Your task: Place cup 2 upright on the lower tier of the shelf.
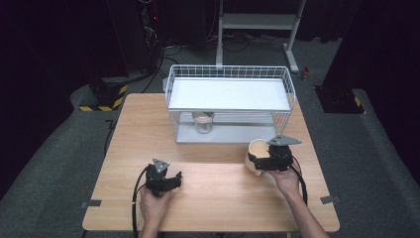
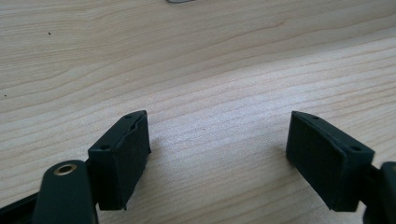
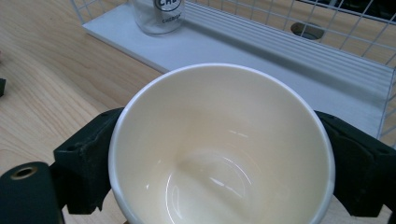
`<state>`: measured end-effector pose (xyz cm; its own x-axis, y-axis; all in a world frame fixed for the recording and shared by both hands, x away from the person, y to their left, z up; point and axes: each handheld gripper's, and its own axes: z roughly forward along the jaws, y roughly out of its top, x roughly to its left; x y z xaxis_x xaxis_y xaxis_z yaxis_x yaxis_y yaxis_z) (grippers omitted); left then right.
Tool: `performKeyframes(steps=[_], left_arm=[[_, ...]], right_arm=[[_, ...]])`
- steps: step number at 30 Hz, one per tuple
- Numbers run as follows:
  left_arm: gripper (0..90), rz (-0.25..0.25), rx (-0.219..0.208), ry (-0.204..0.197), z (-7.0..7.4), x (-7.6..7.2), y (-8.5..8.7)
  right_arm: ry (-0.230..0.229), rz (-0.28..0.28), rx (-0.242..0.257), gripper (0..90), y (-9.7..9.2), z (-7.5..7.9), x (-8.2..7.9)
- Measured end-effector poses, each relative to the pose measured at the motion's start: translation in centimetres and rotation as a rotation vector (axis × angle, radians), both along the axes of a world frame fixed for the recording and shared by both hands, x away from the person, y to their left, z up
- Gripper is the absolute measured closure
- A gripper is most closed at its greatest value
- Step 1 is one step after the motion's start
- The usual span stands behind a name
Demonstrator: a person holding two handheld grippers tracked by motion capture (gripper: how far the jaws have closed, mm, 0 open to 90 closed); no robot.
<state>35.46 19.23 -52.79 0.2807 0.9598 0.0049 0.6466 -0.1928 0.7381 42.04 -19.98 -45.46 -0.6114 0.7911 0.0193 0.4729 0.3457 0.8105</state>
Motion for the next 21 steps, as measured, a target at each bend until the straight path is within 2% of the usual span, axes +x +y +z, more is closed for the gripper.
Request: performKeyframes(steps=[5,15,21], left_arm=[[21.9,0.0,0.0,0.0,0.0,0.0,0.0],[22.7,0.004,0.002,-0.004,0.0,0.0,0.0],[22.7,0.004,0.002,-0.005,0.0,0.0,0.0]], right_arm=[[-0.007,-0.006,0.013,9.8,0.1,0.4,0.6],[-0.021,-0.005,0.0,9.8,0.5,1.3,2.1],[-0.014,-0.013,0.024,9.8,0.9,1.5,2.9]])
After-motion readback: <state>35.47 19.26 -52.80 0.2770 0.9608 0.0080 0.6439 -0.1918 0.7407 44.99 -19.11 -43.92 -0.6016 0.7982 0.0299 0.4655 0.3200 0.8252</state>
